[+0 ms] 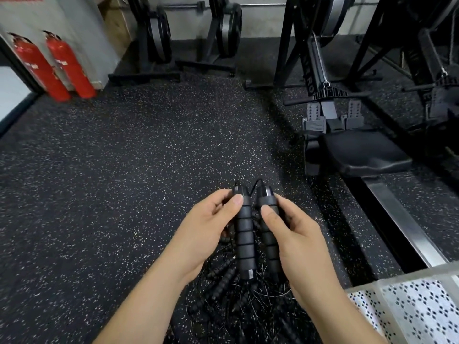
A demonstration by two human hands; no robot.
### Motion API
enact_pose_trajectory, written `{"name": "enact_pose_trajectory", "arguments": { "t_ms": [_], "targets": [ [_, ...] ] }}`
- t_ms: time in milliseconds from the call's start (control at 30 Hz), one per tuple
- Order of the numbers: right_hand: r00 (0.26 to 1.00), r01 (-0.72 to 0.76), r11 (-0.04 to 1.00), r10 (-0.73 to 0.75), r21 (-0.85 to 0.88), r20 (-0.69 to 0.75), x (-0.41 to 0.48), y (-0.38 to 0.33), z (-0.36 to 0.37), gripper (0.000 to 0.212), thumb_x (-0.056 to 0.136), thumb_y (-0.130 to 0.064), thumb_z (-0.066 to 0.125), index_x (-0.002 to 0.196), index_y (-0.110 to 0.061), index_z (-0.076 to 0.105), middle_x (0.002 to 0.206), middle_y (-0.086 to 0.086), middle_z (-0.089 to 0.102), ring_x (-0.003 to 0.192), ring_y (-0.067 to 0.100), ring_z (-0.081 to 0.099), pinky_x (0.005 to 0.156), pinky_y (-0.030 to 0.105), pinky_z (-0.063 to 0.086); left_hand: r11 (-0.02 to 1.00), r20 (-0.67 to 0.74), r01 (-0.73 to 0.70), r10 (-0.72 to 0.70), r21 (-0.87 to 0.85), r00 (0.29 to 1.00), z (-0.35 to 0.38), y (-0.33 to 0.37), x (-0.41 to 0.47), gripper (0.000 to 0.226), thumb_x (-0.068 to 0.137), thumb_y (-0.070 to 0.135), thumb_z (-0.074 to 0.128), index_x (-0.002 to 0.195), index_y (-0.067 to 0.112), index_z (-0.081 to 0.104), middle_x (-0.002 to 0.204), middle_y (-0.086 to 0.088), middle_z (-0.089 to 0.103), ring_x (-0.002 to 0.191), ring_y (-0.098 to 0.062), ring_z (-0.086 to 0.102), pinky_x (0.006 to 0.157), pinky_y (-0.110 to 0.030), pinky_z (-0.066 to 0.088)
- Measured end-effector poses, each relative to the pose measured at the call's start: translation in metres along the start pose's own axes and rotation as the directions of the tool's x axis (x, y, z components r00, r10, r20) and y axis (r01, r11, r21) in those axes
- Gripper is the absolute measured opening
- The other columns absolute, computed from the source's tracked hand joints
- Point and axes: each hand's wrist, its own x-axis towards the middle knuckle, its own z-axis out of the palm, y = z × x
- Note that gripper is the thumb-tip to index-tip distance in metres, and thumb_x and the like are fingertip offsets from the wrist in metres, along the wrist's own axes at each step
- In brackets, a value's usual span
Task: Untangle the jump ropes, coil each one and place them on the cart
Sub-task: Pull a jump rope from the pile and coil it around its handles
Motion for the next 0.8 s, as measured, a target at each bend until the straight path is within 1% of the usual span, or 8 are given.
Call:
{"name": "enact_pose_trajectory", "arguments": {
  "t_ms": [100, 167, 300, 433, 500, 600, 733, 800],
  "targets": [
    [1.000, 0.002, 1.000, -0.001, 0.022, -0.015, 0.003, 0.003, 0.002, 0.024, 0.107, -0.024, 0.066, 0.122, -0.039, 0.078, 0.117, -0.015, 0.080, 0.112, 0.007, 0.075, 0.107, 0.045, 0.056, 1.000, 0.015, -0.003, 0.003, -0.002, 1.000, 0.003, 0.001, 0.000, 0.025, 0.109, 0.044, 0.058, 0.124, 0.034, 0.075, 0.123, 0.005, 0.078, 0.120, -0.020, 0.071, 0.112, -0.055, 0.051],
    [1.000, 0.002, 1.000, -0.001, 0.026, -0.011, 0.004, 0.002, 0.003, 0.025, 0.108, -0.024, 0.066, 0.122, -0.040, 0.078, 0.117, -0.015, 0.081, 0.112, 0.009, 0.076, 0.107, 0.048, 0.056, 1.000, 0.025, -0.003, 0.003, -0.009, 1.000, 0.005, 0.001, -0.001, 0.025, 0.109, 0.043, 0.058, 0.125, 0.033, 0.075, 0.124, 0.004, 0.078, 0.120, -0.018, 0.072, 0.112, -0.052, 0.052],
    [1.000, 0.016, 1.000, -0.016, 0.009, 0.002, 0.004, 0.005, 0.003, 0.026, 0.109, -0.024, 0.065, 0.122, -0.043, 0.078, 0.118, -0.015, 0.080, 0.113, 0.009, 0.075, 0.108, 0.049, 0.056, 1.000, 0.024, -0.012, 0.012, -0.008, 1.000, 0.005, -0.001, -0.002, 0.026, 0.109, 0.044, 0.058, 0.125, 0.032, 0.075, 0.123, 0.003, 0.078, 0.121, -0.021, 0.071, 0.112, -0.055, 0.052],
    [0.999, 0.000, 1.000, -0.001, 0.021, 0.052, 0.004, 0.009, 0.007, 0.033, 0.110, -0.027, 0.064, 0.137, -0.045, 0.070, 0.129, -0.016, 0.077, 0.123, 0.010, 0.072, 0.113, 0.049, 0.052, 1.000, 0.014, -0.025, 0.026, -0.016, 1.000, 0.002, -0.002, -0.001, 0.027, 0.109, 0.044, 0.058, 0.127, 0.033, 0.074, 0.125, 0.002, 0.078, 0.123, -0.024, 0.070, 0.113, -0.059, 0.050],
    [0.998, 0.000, 0.999, -0.002, 0.040, 0.062, 0.004, 0.009, 0.007, 0.035, 0.110, -0.026, 0.064, 0.140, -0.044, 0.068, 0.131, -0.016, 0.076, 0.125, 0.010, 0.071, 0.114, 0.048, 0.051, 0.999, 0.001, -0.033, 0.033, -0.029, 0.999, 0.001, -0.003, 0.000, 0.028, 0.109, 0.045, 0.058, 0.128, 0.033, 0.074, 0.125, 0.000, 0.078, 0.123, -0.028, 0.070, 0.113, -0.062, 0.048],
    [0.998, -0.008, 0.997, 0.003, 0.075, 0.066, 0.004, 0.008, 0.007, 0.035, 0.109, -0.025, 0.064, 0.140, -0.040, 0.069, 0.129, -0.015, 0.077, 0.123, 0.009, 0.072, 0.113, 0.046, 0.053, 0.998, -0.020, -0.038, 0.037, -0.045, 0.999, -0.001, -0.003, 0.001, 0.027, 0.109, 0.044, 0.059, 0.128, 0.032, 0.074, 0.124, -0.004, 0.077, 0.123, -0.033, 0.069, 0.113, -0.063, 0.048],
    [0.999, -0.020, 0.996, 0.016, 0.086, 0.040, 0.003, 0.009, 0.009, 0.036, 0.107, -0.028, 0.067, 0.140, -0.042, 0.068, 0.129, -0.017, 0.076, 0.122, 0.006, 0.072, 0.112, 0.045, 0.053, 0.999, -0.029, -0.034, 0.033, -0.041, 0.999, -0.001, -0.004, 0.002, 0.024, 0.108, 0.042, 0.060, 0.124, 0.033, 0.075, 0.123, 0.000, 0.079, 0.121, -0.027, 0.071, 0.112, -0.060, 0.051],
    [0.999, -0.030, 0.996, 0.027, 0.086, 0.032, 0.003, 0.010, 0.011, 0.032, 0.106, -0.029, 0.068, 0.136, -0.039, 0.066, 0.124, -0.014, 0.078, 0.116, 0.009, 0.074, 0.109, 0.048, 0.056, 0.998, -0.040, -0.037, 0.035, -0.051, 0.999, -0.001, -0.006, 0.003, 0.022, 0.107, 0.042, 0.061, 0.123, 0.034, 0.076, 0.122, -0.001, 0.079, 0.121, -0.029, 0.070, 0.112, -0.062, 0.050]
  ]
}}
